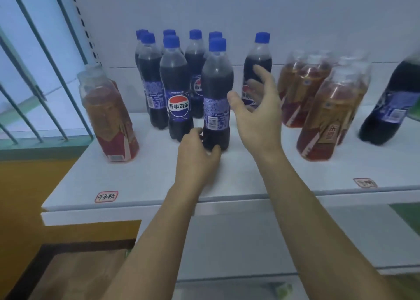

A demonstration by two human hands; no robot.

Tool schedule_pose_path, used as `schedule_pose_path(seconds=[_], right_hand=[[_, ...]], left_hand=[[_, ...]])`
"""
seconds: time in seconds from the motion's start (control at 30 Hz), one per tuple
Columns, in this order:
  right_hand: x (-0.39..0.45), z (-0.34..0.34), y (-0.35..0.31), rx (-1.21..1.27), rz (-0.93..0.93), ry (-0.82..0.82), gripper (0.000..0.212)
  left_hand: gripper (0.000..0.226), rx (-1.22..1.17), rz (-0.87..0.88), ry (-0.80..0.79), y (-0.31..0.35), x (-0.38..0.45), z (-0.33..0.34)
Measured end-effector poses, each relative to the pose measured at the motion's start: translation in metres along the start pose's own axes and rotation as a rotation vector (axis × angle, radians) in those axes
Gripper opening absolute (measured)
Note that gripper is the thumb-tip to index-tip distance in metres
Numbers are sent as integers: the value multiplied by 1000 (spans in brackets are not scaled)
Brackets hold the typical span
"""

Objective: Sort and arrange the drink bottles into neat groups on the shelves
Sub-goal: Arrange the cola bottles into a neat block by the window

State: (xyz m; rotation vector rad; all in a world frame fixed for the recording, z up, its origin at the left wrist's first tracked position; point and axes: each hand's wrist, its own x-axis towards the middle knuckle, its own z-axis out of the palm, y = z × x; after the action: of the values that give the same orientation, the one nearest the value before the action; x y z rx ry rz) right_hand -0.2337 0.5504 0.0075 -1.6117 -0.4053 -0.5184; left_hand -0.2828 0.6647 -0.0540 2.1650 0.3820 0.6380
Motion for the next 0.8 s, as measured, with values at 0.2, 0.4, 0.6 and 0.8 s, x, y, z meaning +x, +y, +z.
schedule_pose_path(seconds=[0.2, 0.4, 0.6, 0.8], right_hand=[[-49, -93, 28, 70, 99, 135, 28], [-33, -176, 40, 89, 89, 127, 20], [38, -261, 63, 64, -96, 378, 21], [126, -290, 110, -103, -41, 277, 76]], left_hand=[[28, -146, 64, 323, 23, -39, 2], [26, -234, 392, -38, 99, -73, 83], [19, -156, 446, -256, 140, -78, 161], [20, -47, 380, -174, 133, -83, 184]])
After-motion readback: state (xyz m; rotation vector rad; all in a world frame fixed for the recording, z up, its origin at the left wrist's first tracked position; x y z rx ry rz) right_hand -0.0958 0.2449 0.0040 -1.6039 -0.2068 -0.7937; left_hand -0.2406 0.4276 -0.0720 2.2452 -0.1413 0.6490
